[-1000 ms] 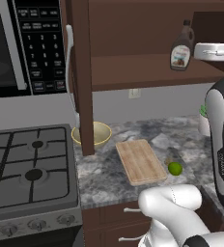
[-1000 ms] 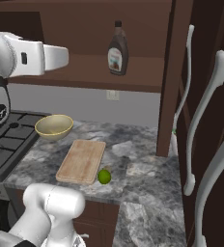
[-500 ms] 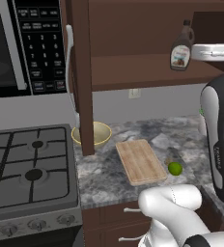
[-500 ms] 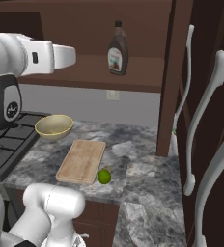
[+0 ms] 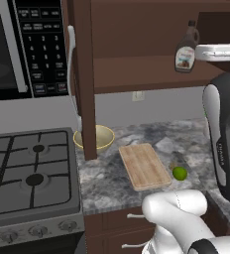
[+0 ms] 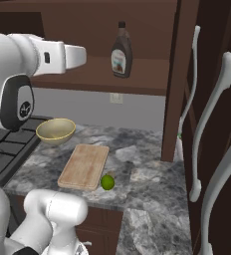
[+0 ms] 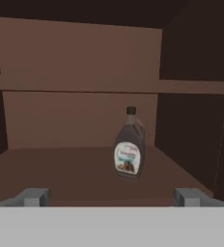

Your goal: Open the cabinet. Place the bowl and condiment on the counter. Then place the lime and garlic on the cutting board.

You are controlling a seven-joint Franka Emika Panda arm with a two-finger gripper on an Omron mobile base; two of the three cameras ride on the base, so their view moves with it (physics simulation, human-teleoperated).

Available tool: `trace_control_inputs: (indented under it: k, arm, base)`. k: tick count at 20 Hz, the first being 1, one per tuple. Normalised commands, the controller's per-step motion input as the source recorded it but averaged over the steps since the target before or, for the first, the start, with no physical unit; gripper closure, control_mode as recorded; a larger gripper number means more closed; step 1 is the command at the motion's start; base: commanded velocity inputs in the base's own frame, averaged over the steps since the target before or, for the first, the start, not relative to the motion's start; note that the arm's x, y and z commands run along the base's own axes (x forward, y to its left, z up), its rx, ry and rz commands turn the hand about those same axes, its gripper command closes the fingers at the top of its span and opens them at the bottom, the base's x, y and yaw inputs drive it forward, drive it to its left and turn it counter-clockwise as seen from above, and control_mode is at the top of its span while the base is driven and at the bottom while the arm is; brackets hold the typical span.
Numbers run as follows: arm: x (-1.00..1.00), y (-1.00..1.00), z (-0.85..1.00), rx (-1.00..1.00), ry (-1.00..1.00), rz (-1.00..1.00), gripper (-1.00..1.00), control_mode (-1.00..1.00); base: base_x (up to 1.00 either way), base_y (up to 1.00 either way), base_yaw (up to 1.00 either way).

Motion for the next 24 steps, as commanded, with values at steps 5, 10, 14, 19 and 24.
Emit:
trace_control_inputs:
  k: [5, 10, 14, 19, 24]
  arm:
    - [0.17, -0.13, 0.05, 0.00, 0.02, -0.01, -1.00, -1.00]
    - [0.19, -0.10, 0.00, 0.00, 0.02, 0.00, -1.00, -1.00]
    - [0.22, -0.09, 0.00, 0.00, 0.01, 0.00, -1.00, -1.00]
    - [0.19, -0.09, -0.01, 0.00, 0.00, 0.00, -1.00, -1.00]
    - [0.18, -0.08, -0.05, 0.00, 0.00, 0.00, -1.00, -1.00]
  base:
    - [0.00, 0.00, 0.00]
    - [0.00, 0.00, 0.00]
    - [0.00, 0.00, 0.00]
    - [0.00, 0.00, 0.00]
    - [0.00, 0.00, 0.00]
